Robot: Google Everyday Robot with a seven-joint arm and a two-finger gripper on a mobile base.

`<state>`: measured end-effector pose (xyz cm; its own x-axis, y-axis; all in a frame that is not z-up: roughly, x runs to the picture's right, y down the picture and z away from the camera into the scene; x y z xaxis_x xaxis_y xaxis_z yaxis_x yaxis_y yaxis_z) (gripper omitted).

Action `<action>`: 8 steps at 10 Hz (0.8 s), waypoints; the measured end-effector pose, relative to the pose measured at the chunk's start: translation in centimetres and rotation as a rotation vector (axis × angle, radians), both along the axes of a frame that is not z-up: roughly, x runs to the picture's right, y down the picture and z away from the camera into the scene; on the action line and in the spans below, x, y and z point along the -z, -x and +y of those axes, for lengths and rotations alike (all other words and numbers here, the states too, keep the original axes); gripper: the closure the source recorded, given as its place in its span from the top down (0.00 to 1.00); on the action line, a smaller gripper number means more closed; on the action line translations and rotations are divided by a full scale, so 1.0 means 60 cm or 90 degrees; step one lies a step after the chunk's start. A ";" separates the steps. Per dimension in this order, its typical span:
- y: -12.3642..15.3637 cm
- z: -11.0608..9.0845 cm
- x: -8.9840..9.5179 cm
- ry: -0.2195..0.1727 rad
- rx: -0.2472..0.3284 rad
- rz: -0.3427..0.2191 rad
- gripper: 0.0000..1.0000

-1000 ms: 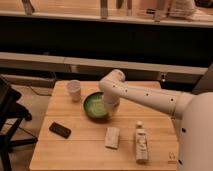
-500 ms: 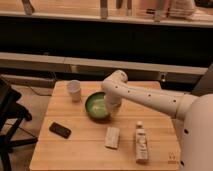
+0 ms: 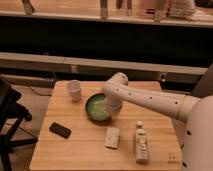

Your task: Drag the ceramic bowl in a circle

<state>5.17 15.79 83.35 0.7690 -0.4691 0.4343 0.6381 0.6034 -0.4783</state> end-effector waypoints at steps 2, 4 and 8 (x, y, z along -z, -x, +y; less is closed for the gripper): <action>0.026 -0.006 0.000 0.000 0.016 -0.008 0.01; 0.049 -0.004 0.000 0.003 0.027 -0.013 0.01; 0.038 -0.012 -0.002 -0.001 0.024 -0.013 0.01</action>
<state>2.88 15.06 83.44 0.7415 -0.4987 0.4488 0.6703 0.5796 -0.4633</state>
